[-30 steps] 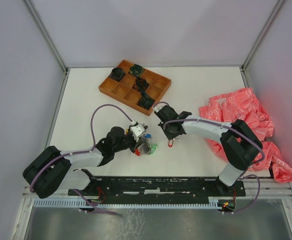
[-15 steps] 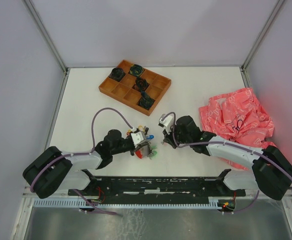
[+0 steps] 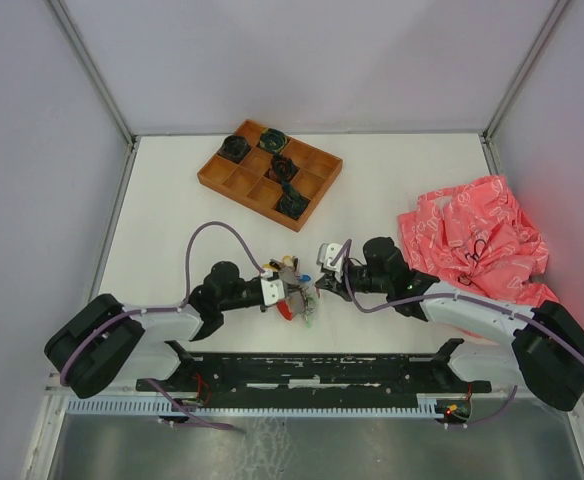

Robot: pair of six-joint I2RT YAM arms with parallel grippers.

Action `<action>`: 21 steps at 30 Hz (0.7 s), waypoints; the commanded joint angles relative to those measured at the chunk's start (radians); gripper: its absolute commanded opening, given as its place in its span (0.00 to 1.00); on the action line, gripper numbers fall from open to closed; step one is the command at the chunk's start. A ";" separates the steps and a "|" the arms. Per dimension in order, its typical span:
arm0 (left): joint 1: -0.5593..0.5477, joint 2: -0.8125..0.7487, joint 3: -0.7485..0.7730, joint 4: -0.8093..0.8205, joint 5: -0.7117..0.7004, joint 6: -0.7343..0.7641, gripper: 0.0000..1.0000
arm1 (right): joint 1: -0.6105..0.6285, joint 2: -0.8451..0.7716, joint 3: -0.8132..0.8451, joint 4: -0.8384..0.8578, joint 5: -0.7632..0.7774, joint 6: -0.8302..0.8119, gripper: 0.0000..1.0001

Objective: Put the keys on the keyring

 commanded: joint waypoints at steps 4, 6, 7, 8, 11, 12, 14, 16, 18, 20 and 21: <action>-0.004 0.051 -0.038 0.178 0.094 0.145 0.03 | -0.002 0.003 -0.021 0.070 -0.126 -0.108 0.01; -0.004 0.061 -0.043 0.194 0.096 0.162 0.03 | -0.003 0.016 -0.030 0.103 -0.135 -0.106 0.01; -0.004 0.063 -0.042 0.193 0.097 0.167 0.03 | -0.003 0.023 -0.033 0.117 -0.149 -0.109 0.01; -0.004 0.065 -0.042 0.192 0.099 0.171 0.03 | -0.002 0.030 -0.034 0.124 -0.161 -0.116 0.01; -0.004 0.064 -0.043 0.189 0.108 0.176 0.03 | 0.009 0.048 -0.037 0.132 -0.169 -0.143 0.01; -0.004 0.062 -0.043 0.188 0.110 0.177 0.03 | 0.015 0.055 -0.037 0.133 -0.167 -0.153 0.01; -0.004 0.059 -0.042 0.182 0.117 0.179 0.03 | 0.024 0.061 -0.036 0.134 -0.154 -0.172 0.01; -0.004 0.062 -0.038 0.172 0.122 0.181 0.03 | 0.030 0.068 -0.037 0.140 -0.142 -0.190 0.01; -0.004 0.068 -0.034 0.166 0.131 0.181 0.03 | 0.036 0.078 -0.034 0.140 -0.139 -0.209 0.01; -0.004 0.071 -0.034 0.165 0.133 0.181 0.03 | 0.042 0.088 -0.033 0.142 -0.133 -0.223 0.01; -0.004 0.071 -0.034 0.165 0.132 0.181 0.03 | 0.045 0.093 -0.032 0.140 -0.135 -0.230 0.01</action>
